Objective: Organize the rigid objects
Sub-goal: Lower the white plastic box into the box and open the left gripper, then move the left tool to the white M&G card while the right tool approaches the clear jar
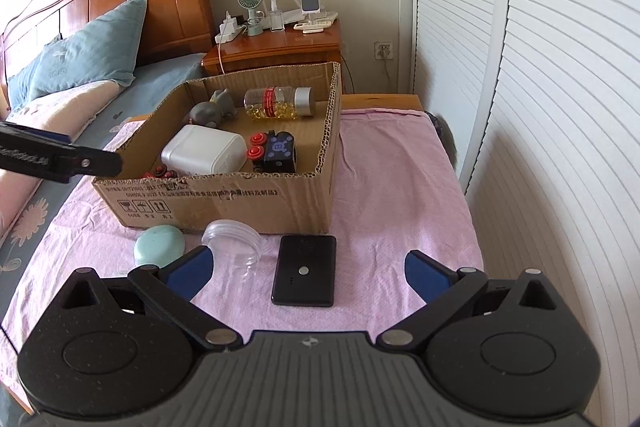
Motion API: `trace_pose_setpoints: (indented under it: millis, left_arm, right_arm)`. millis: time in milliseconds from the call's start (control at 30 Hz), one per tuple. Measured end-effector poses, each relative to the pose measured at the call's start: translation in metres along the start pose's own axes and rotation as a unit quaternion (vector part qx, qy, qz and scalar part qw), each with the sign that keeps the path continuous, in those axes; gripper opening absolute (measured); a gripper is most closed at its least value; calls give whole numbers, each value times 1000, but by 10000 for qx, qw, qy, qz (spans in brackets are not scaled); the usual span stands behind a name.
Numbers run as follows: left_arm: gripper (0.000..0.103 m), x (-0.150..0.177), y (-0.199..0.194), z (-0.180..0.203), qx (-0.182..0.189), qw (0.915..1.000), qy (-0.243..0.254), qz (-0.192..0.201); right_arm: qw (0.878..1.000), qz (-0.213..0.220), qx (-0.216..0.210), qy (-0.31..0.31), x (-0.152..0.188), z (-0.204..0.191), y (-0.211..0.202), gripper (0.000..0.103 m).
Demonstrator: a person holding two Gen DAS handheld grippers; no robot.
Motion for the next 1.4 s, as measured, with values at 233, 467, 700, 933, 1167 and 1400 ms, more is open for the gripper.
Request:
trace_pose_setpoints:
  millis: [233,467,700,933,1167,1400]
  left_arm:
    - [100,36,-1,9,-74,9990,-430,-41]
    - [100,66,25,26,-234,9983,-503,-202]
    - [100,83,48,42,-76,9967,-712,-380]
    - [100,93,62,48,-156,9961,-697,-514]
    - [102,112,62,31,-255,9930,-844,-788]
    - [102,129,53,6,-381,9903,-1135,-706]
  right_arm:
    - [9998,-105,73,-180,19,3,3,103]
    - [9997,-239,83,19,33,18,5,103]
    - [9995,-286,116,92,37,28,10,103]
    - [9993,-350,85,15,42,24,13,103]
    - [9988,-322,-31,-358,41,8,13,103]
    - [9972,-168,1,-723,35,-5,17,103]
Point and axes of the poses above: each gripper's, at about its wrist camera, not at the fingertips, and y roughly the way its jaws point, z to its right, x to its underside, the point moved 9 cm from there along y, roughly the way its jaws point, and after that the axes turned 8 degrees about y, right-handed, at the moved point
